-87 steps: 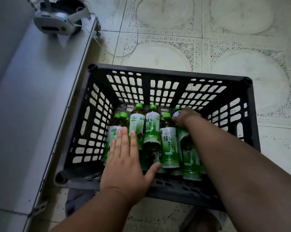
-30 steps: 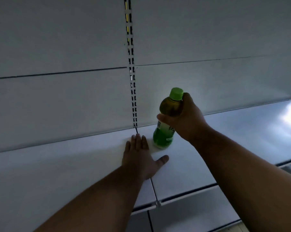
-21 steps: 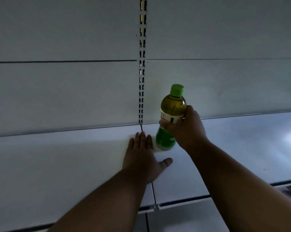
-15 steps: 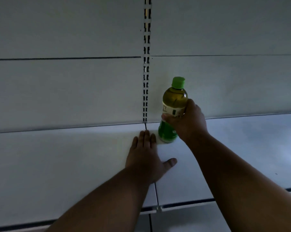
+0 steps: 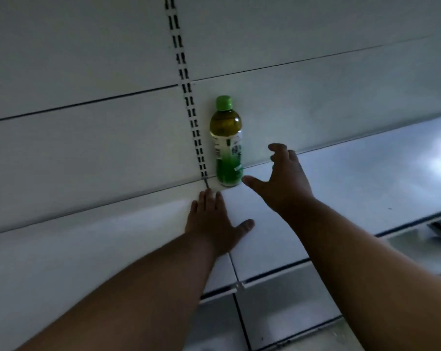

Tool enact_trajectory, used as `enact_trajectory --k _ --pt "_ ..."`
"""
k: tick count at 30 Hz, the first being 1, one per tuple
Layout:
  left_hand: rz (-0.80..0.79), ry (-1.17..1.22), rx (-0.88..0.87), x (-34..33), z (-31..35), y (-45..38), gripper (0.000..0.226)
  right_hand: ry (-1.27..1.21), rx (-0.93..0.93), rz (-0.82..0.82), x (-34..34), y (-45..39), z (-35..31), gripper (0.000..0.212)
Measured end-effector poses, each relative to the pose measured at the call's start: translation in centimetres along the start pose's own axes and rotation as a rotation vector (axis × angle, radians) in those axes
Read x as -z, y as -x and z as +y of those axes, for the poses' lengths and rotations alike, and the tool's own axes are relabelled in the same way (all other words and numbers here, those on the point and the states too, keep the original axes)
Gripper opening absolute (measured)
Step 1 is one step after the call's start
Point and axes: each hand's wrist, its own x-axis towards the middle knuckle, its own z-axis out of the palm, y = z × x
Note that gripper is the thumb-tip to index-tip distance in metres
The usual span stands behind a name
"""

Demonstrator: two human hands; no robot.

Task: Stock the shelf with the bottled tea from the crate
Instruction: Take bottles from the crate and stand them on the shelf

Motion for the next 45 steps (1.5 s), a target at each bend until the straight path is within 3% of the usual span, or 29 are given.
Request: enact_trajectory --k 2,5,11,18,26,31,38,41,45 --pt "0.096 -0.004 -0.083 1.1 1.1 1.5 0.104 0.115 -0.013 -0.017 3.2 3.3 1.3 0.091" --pt "0.214 0.035 -0.356 2.3 5.1 5.7 0.087 0.302 -0.082 -0.014 9.2 10.0 3.3 0.087" --pt "0.129 0.039 -0.808 2.2 15.0 16.8 0.081 0.570 -0.413 0.001 20.5 27.0 5.8 0.085" --pt "0.024 0.017 -1.082 -2.5 23.4 25.7 0.079 0.605 -0.802 0.002 24.8 40.8 9.5 0.080" --pt "-0.179 -0.055 -1.162 -14.4 28.9 26.7 0.079 0.368 -1.139 0.048 20.7 45.8 21.2 0.086" --pt "-0.380 -0.072 -1.078 -22.1 29.5 27.4 0.103 0.159 -1.302 0.082 16.9 46.9 29.5 0.080" --pt "-0.324 -0.179 -1.087 -25.3 30.2 27.9 0.104 0.064 -1.509 0.109 12.5 48.5 38.9 0.079" --pt "-0.348 -0.177 -1.086 -25.4 30.5 28.0 0.103 0.118 -1.588 0.032 10.6 48.8 41.2 0.081" --pt "-0.361 -0.198 -1.071 -25.4 30.7 28.1 0.104 0.037 -1.700 0.064 9.9 48.5 43.6 0.085"
